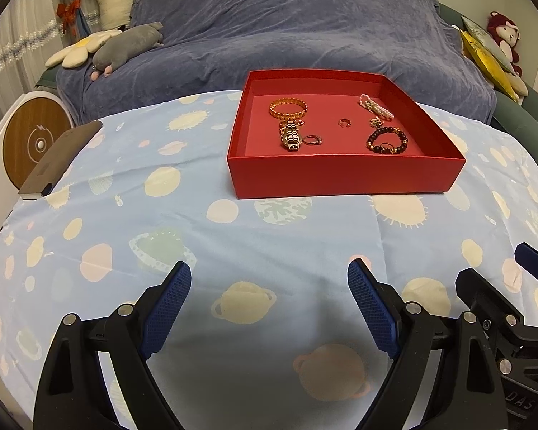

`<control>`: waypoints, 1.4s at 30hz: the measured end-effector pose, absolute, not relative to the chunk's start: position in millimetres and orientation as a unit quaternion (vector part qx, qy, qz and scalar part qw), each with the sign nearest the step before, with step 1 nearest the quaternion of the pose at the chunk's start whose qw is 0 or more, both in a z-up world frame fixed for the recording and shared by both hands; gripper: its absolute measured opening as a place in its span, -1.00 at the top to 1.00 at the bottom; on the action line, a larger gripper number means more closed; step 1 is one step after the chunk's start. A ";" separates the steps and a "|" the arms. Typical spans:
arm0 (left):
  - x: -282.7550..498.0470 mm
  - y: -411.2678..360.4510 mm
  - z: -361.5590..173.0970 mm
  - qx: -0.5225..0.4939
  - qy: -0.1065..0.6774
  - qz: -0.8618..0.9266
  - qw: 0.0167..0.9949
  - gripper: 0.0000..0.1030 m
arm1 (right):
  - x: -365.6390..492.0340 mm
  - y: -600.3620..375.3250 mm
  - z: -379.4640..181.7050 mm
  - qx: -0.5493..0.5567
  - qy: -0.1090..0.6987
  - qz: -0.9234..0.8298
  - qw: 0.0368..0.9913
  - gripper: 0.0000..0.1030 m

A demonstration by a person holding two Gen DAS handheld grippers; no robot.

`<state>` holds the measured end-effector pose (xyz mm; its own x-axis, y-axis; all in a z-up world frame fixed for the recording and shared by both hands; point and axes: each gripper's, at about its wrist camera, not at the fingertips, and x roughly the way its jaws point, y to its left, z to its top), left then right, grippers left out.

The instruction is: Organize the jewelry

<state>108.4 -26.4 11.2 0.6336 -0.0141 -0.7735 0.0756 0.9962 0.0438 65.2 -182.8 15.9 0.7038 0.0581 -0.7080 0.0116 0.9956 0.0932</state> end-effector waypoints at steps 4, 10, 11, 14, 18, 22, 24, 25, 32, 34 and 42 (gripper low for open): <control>107.4 -27.1 11.6 0.041 0.425 -0.021 0.904 -0.68 | 64.5 -183.8 17.5 0.045 0.383 0.012 0.923 -0.84; 106.7 -27.1 12.1 0.041 0.425 -0.017 0.904 -0.68 | 64.4 -183.8 17.9 0.045 0.382 0.012 0.923 -0.84; 106.8 -26.8 12.5 0.040 0.425 -0.016 0.904 -0.68 | 64.4 -184.2 18.7 0.045 0.381 0.011 0.923 -0.83; 107.0 -25.8 12.5 0.039 0.425 -0.013 0.904 -0.68 | 64.9 -185.0 20.0 0.046 0.381 0.011 0.923 -0.83; 107.0 -25.3 13.1 0.041 0.423 -0.012 0.905 -0.68 | 64.6 -184.3 19.4 0.045 0.381 0.011 0.923 -0.83; 106.6 -25.0 13.5 0.040 0.421 -0.011 0.906 -0.68 | 64.6 -184.8 21.8 0.046 0.379 0.011 0.924 -0.83; 105.7 -25.9 14.0 0.041 0.421 -0.010 0.906 -0.68 | 64.4 -184.5 22.5 0.045 0.377 0.011 0.925 -0.83; 105.7 -26.2 14.1 0.043 0.421 -0.008 0.906 -0.68 | 64.7 -184.5 23.1 0.044 0.377 0.010 0.925 -0.83; 104.8 -27.9 17.8 0.047 0.415 -0.004 0.908 -0.68 | 64.5 -184.3 23.9 0.048 0.373 0.011 0.927 -0.84; 104.1 -28.1 18.9 0.047 0.413 -0.005 0.910 -0.68 | 64.3 -185.0 23.8 0.049 0.371 0.010 0.927 -0.84; 103.6 -29.2 20.2 0.048 0.412 -0.005 0.910 -0.68 | 64.1 -186.1 23.7 0.051 0.370 0.010 0.928 -0.84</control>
